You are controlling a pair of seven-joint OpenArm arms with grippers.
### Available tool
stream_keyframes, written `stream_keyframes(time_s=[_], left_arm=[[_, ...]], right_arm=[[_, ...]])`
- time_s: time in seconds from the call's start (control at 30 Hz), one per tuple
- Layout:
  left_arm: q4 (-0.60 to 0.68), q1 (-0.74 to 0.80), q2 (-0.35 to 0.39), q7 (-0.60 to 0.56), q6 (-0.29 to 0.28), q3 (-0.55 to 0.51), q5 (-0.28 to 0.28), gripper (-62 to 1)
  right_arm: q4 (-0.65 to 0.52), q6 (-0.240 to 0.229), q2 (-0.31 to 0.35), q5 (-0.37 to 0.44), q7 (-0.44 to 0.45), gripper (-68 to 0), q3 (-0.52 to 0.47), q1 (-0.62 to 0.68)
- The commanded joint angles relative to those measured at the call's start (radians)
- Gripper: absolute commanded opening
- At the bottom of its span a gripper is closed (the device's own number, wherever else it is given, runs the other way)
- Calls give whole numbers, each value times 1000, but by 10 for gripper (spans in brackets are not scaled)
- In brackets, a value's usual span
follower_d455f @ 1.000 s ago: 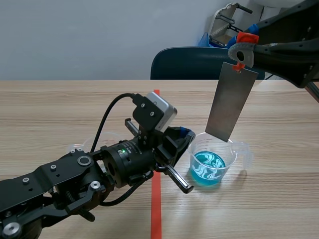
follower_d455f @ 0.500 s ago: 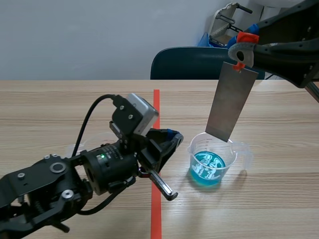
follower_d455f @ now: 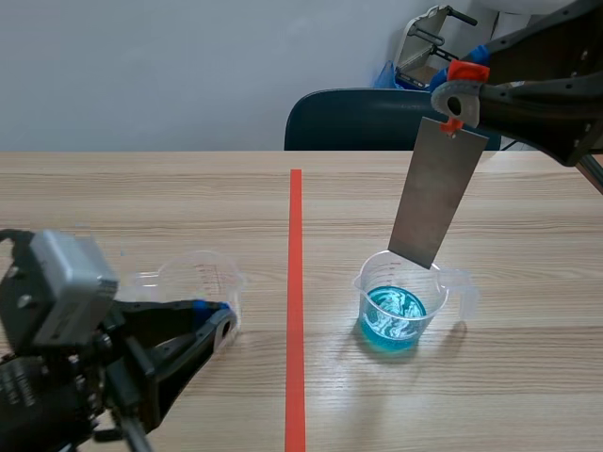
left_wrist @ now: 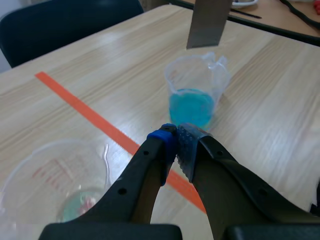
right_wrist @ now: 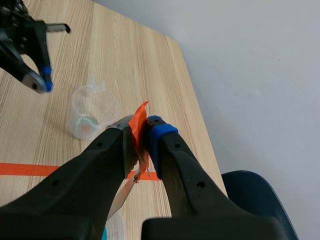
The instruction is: Do the redox reaction experiment
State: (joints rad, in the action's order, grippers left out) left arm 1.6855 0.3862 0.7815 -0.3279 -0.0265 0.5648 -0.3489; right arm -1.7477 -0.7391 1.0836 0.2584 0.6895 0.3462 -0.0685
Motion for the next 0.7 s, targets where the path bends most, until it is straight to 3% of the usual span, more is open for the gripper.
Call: stream_keyframes(time_s=[0.0,0.2,0.57,0.67], left_arm=[[34,64,16,-46,0,-32,-7,-582],[126,357,71,-154,-1,-223,-5,-582],[158,765,64,-276,-2,-542,-6,-582],[158,834,45,-282,-2,-601,-47,-582]], right_arm=[[-10,-6,10,14,12,-669,-15,-14],[-10,-6,10,14,12,-669,-15,-14],[-10,-6,10,14,12,-669,-15,-14],[-10,-6,10,14,12,-669,-15,-14]])
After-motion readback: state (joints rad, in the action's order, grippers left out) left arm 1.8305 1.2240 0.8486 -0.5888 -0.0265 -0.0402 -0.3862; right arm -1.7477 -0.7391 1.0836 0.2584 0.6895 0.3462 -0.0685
